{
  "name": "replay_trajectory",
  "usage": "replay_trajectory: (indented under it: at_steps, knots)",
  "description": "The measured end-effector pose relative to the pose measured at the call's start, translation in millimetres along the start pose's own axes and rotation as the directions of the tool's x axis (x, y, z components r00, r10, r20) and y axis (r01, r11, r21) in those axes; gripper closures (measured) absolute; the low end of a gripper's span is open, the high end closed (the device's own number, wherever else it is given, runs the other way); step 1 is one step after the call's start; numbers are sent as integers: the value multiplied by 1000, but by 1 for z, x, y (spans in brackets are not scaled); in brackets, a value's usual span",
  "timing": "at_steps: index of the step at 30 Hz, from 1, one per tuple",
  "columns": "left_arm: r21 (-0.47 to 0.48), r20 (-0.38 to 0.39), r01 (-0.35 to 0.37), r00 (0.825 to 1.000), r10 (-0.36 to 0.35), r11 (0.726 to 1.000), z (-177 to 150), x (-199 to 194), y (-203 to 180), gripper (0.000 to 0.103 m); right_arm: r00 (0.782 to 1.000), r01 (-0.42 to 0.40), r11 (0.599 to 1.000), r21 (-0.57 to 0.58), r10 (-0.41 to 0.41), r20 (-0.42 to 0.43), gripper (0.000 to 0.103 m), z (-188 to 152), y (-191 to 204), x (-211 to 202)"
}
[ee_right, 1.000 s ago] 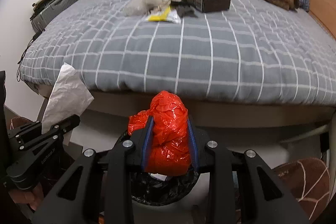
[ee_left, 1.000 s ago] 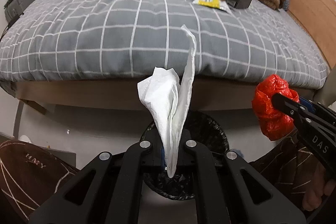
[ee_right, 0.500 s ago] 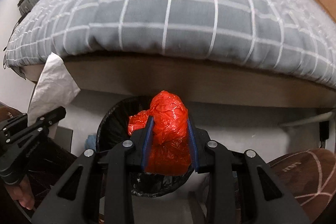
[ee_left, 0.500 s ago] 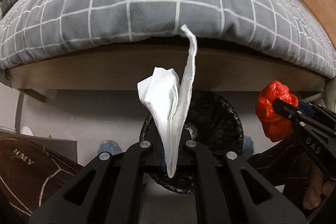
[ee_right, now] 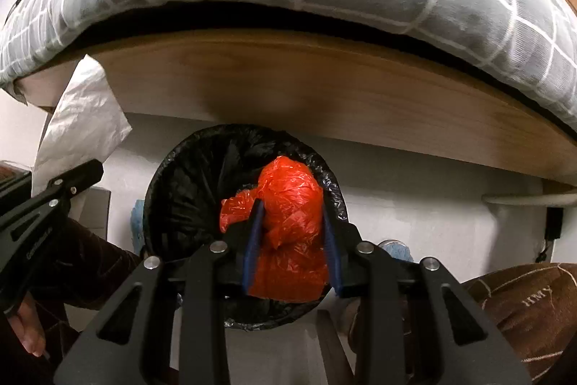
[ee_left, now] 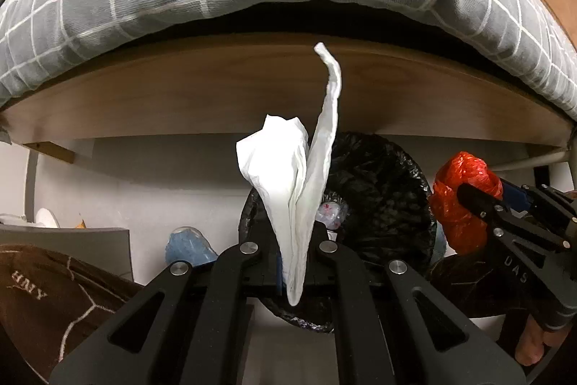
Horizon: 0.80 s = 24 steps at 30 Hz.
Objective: Collect trash
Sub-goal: 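Open the right tool over the bin while the left tool releases the tissue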
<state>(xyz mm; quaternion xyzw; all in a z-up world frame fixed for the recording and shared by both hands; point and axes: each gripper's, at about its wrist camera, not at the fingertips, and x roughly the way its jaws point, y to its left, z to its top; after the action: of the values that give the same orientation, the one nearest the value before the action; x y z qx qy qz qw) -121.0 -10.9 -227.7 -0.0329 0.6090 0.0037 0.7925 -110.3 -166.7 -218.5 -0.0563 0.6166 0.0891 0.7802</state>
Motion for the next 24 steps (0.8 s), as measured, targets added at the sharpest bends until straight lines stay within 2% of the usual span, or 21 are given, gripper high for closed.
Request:
replay_trajectory:
  at_steps: [2, 5, 6, 7, 8, 10, 15, 24]
  knots:
    - [0, 0, 0, 1000, 0, 1000, 0, 0, 0, 99, 1000, -7, 1000, 2, 7, 1, 69, 0, 0, 1]
    - [1, -3, 0, 1000, 1, 1000, -1, 0, 0, 99, 1000, -2, 1000, 5, 1, 15, 59, 2, -2, 0]
    - [1, -2, 1, 1000, -1, 1000, -1, 0, 0, 99, 1000, 5, 1000, 6, -5, 22, 48, 1, -3, -3]
    - [1, -1, 2, 1000, -2, 1000, -1, -1, -1, 99, 999, 13, 1000, 8, -13, 33, 43, 2, -6, -5]
    - [-1, 0, 3, 1000, -3, 1000, -1, -2, -1, 99, 999, 22, 1000, 10, -22, 48, 41, 1, -10, -8]
    - [-3, 4, 12, 1000, -12, 1000, -2, -3, -2, 99, 998, 37, 999, 17, -38, 60, 30, 2, -15, -13]
    - [-3, -1, 36, 999, -36, 999, -3, -4, -10, 99, 993, 48, 995, 84, -57, 100, 9, -6, -41, -23]
    - [57, 1, 50, 999, -50, 997, -2, -1, -42, 99, 984, 97, 985, 142, -117, 136, 8, -8, -74, -32]
